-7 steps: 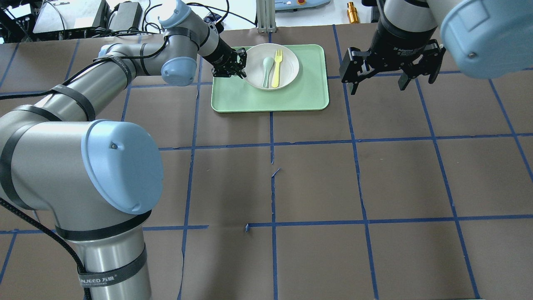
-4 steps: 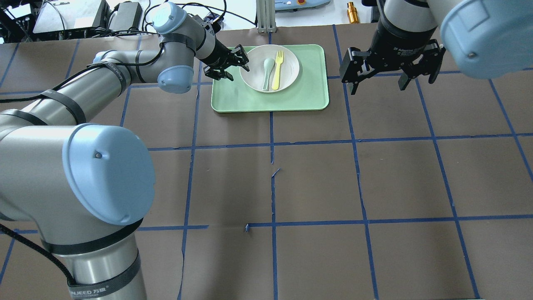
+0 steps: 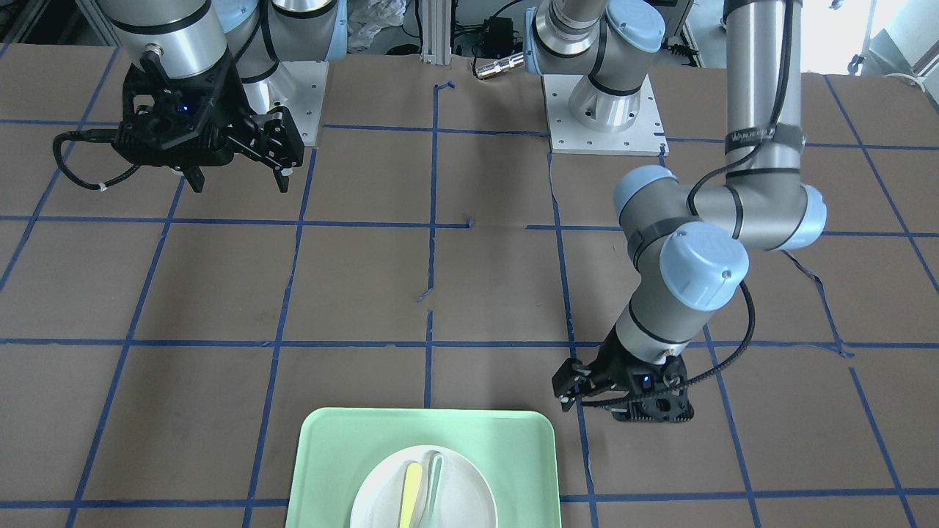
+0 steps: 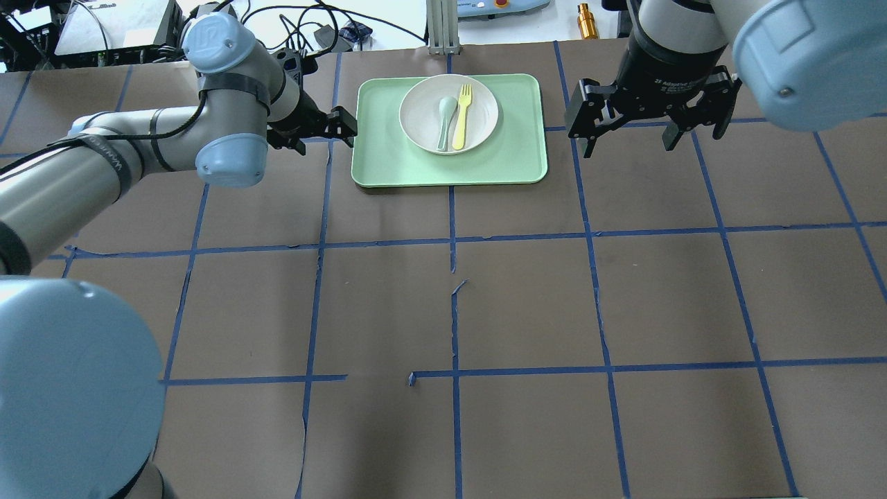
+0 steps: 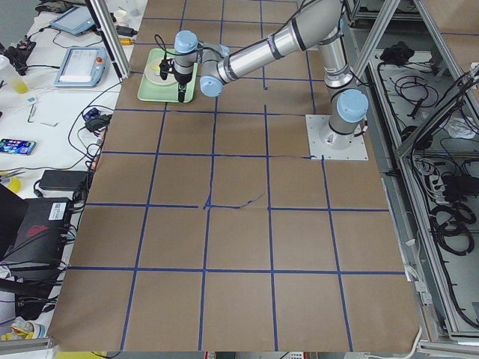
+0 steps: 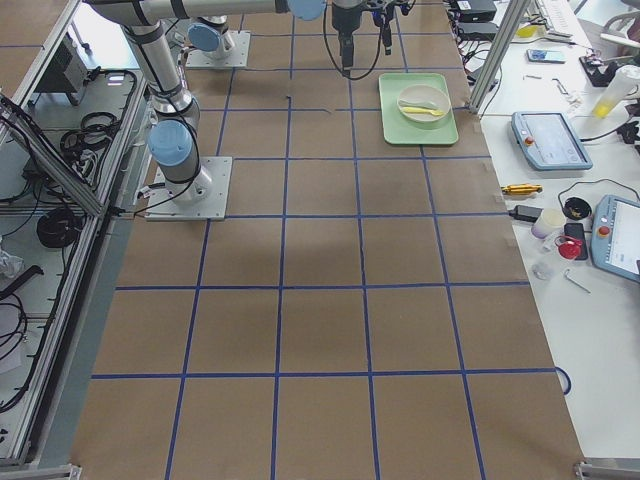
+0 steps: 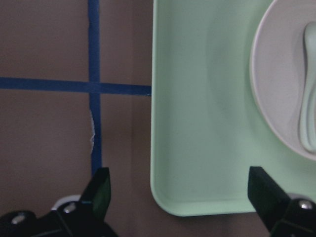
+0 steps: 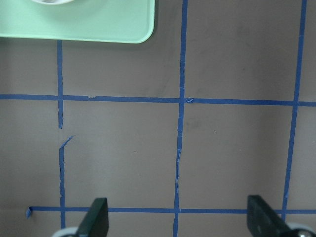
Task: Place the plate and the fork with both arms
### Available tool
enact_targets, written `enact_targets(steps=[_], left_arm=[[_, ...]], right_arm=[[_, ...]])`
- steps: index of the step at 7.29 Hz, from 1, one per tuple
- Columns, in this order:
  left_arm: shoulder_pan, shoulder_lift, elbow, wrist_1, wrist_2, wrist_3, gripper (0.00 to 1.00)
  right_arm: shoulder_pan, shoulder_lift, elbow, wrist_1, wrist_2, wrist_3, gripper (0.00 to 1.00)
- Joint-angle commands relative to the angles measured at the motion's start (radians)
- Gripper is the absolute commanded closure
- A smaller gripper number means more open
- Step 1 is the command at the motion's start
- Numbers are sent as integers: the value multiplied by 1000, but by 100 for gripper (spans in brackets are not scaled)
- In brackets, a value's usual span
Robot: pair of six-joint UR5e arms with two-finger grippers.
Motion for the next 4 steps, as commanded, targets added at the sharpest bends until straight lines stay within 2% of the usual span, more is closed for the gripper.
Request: enact_targets(steps=[1, 3, 4], left_arm=[[-3, 203, -20, -298, 147, 31, 0], [-17, 300, 131, -618, 37, 20, 0], [-36, 329, 168, -701, 27, 15, 0]], right_arm=[[0, 0, 0, 0, 1, 0, 0], [0, 0, 0, 0, 1, 2, 0], [0, 0, 0, 0, 1, 0, 0]])
